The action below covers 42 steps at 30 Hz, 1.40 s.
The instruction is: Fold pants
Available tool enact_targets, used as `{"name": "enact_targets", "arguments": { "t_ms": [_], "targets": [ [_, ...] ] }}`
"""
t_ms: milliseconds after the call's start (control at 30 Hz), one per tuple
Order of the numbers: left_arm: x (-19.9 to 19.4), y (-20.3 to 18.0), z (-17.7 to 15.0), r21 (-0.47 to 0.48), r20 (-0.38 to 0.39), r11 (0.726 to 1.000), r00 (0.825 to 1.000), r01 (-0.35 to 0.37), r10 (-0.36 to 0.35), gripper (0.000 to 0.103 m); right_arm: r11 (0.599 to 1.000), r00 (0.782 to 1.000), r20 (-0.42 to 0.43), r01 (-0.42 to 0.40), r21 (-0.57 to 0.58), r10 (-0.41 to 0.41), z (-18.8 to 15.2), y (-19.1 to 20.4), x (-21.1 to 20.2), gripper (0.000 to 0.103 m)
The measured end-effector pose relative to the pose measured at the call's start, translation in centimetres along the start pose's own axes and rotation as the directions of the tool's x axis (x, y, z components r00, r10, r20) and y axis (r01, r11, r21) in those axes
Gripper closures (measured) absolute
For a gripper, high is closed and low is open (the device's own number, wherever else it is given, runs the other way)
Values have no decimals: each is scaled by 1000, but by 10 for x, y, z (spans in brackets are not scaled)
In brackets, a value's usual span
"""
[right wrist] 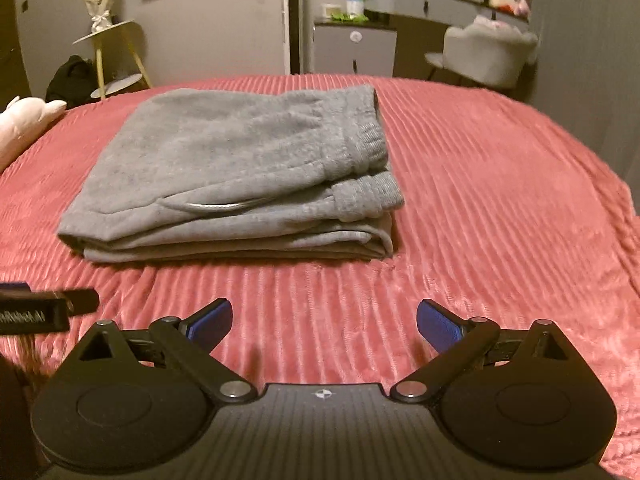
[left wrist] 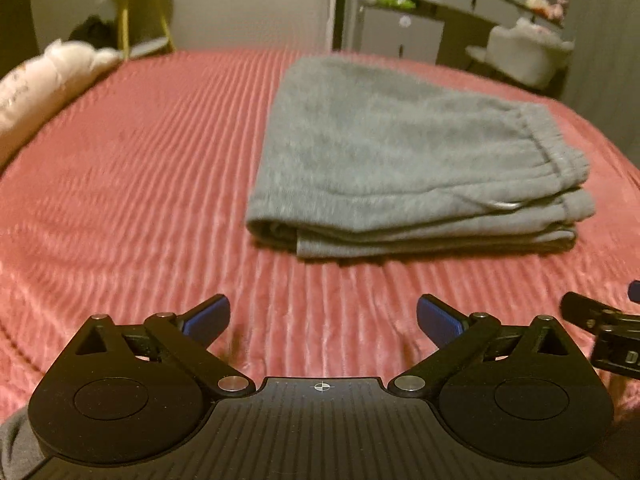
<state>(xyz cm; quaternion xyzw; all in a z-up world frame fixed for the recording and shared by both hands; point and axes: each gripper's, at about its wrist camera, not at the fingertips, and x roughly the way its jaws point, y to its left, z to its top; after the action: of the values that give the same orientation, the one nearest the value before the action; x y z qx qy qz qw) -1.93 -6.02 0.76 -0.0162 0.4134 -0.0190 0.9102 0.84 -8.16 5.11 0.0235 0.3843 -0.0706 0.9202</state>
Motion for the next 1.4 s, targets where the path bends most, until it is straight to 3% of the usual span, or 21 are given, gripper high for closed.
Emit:
{"name": "enact_targets", "arguments": {
  "t_ms": [233,400,500,667,767,900,1100,1233,1400],
  "targets": [
    [-41,-18,8,96,75,995,997,11,-19,0,999,998,61,-21,24,19,-2,1,-27,4],
    [-63,-24,20,136,108,990,993,30,-44,0,997,990,-119,-64,49,70,12,2,-24,4],
    [-58,-25,34,144,68,989,996,40,-51,0,997,986,-152,-62,42,68,24,11,-24,4],
    [-39,-27,50,180,88,983,996,-41,25,0,1000,996,-85,0,-2,0,35,21,-12,4],
    [-17,-19,49,114,106,992,994,-43,31,0,1000,999,-51,13,28,-11,35,16,3,4],
    [9,-12,45,59,41,998,999,-22,20,0,999,998,-61,32,37,-29,34,10,23,4],
    [26,-24,38,148,15,988,999,-47,45,0,1000,998,-59,-1,-21,0,31,20,38,4],
    [32,-20,40,114,-19,993,1000,-9,11,0,1000,996,-91,-26,-6,26,31,18,49,4],
    [35,-17,41,90,-32,996,999,-14,17,0,1000,996,-85,-23,4,23,30,20,52,4]
  ]
}}
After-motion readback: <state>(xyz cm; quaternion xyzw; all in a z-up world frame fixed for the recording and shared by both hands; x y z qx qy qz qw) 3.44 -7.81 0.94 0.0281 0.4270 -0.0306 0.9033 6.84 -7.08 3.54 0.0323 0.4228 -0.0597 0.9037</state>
